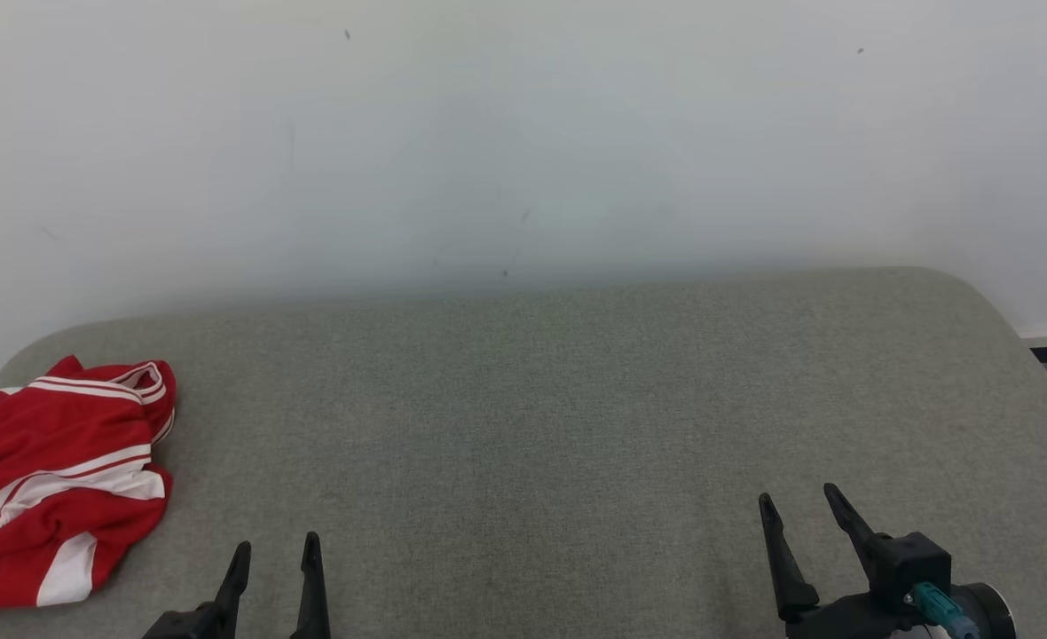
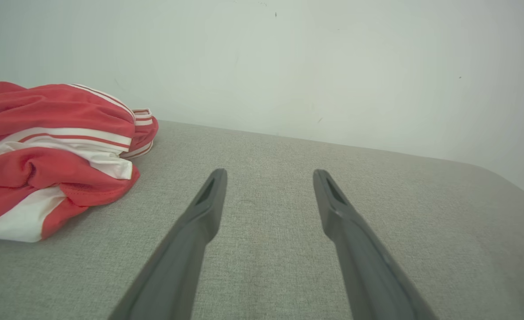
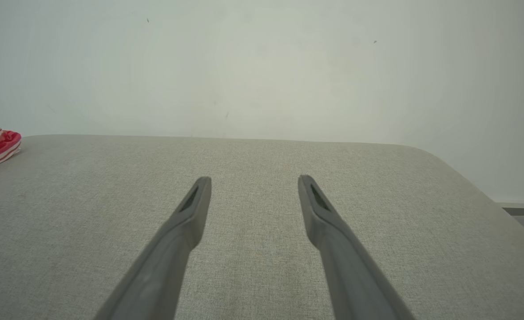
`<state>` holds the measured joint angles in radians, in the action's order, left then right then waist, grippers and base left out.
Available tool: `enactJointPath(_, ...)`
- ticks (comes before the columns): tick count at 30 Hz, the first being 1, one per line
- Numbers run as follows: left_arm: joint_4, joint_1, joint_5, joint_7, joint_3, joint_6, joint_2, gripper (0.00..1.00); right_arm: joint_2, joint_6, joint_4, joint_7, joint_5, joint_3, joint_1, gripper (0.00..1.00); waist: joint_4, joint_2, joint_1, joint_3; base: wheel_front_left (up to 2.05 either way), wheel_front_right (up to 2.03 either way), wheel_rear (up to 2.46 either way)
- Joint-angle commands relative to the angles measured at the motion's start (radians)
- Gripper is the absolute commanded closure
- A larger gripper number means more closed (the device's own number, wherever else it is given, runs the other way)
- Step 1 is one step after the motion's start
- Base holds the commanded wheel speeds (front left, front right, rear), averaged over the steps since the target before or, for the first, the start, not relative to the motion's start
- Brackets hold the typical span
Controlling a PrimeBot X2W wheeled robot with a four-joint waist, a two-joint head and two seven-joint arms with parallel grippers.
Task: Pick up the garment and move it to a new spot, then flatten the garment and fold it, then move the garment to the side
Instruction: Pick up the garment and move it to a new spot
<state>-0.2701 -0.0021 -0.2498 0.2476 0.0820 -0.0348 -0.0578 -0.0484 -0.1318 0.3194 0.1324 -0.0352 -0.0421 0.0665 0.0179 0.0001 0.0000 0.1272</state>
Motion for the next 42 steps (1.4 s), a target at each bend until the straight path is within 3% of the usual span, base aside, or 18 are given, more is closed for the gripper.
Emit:
enactJointPath(1,0.007,0.004,-0.006,0.000,-0.001,-0.005,-0.005,0.00,-0.003,0.002,0.000,0.004,-0.003,0.002,-0.008,0.00,-0.010,-0.0001,0.0000,-0.001,0.00,0.00,0.00)
enactJointPath(8,0.029,0.010,-0.007,-0.010,-0.006,-0.019,-0.019,0.00,-0.003,0.002,-0.004,0.017,-0.009,0.011,-0.020,0.00,-0.095,-0.0001,0.0000,-0.003,0.00,0.00,0.00)
enactJointPath(27,0.143,0.057,-0.003,-0.085,-0.030,-0.056,-0.087,0.00,-0.003,0.002,0.055,0.074,-0.094,-0.039,-0.009,0.00,-0.428,-0.0001,0.0000,0.014,0.00,0.00,0.00)
enactJointPath(42,0.225,0.111,-0.026,-0.084,-0.075,-0.106,-0.093,0.00,-0.003,0.002,0.106,0.093,-0.108,-0.098,0.075,0.00,-0.478,-0.0001,0.0000,-0.032,0.00,0.00,0.00)
